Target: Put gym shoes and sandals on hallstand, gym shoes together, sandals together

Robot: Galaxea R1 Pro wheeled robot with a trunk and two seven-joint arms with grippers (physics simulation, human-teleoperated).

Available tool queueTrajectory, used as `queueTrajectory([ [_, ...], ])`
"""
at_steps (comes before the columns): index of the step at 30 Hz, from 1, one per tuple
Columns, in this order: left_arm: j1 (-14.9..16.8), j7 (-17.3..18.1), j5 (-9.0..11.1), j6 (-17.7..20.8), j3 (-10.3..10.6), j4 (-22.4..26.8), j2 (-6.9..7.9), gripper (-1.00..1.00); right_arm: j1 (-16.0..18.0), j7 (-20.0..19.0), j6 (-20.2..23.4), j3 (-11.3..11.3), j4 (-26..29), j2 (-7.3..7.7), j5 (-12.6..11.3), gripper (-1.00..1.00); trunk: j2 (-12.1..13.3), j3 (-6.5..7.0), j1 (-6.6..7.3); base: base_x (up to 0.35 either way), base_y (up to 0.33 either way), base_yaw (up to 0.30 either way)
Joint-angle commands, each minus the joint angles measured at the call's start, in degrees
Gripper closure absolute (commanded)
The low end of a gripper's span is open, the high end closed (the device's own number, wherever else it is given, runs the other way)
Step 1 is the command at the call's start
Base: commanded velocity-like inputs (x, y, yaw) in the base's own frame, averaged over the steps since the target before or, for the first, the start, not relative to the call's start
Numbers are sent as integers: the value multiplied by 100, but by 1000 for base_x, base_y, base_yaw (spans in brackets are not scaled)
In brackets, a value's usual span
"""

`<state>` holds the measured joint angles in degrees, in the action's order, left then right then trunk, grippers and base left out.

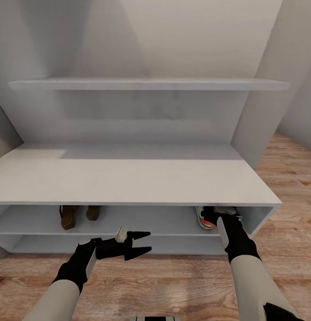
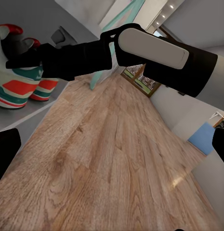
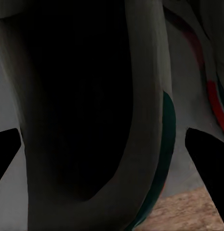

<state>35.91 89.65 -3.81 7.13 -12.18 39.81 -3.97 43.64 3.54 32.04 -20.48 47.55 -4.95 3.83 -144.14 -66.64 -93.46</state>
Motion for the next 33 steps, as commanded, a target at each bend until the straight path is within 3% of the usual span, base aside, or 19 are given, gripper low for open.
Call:
queueTrajectory([
  [1, 3, 35, -40, 60, -32, 6, -8, -100, 2, -11, 30, -21, 9, -6, 39, -100, -2, -5, 1, 0, 0, 0],
  [20, 3, 35, -40, 60, -31, 2, -8, -100, 2, -11, 30, -27, 9, -10, 39, -100, -2, -5, 1, -6, 0, 0],
  [33, 3, 35, -40, 60, -36, 5, -8, -100, 3, -11, 31, -27, 9, -9, 39, -100, -2, -5, 1, -293, 0, 0],
])
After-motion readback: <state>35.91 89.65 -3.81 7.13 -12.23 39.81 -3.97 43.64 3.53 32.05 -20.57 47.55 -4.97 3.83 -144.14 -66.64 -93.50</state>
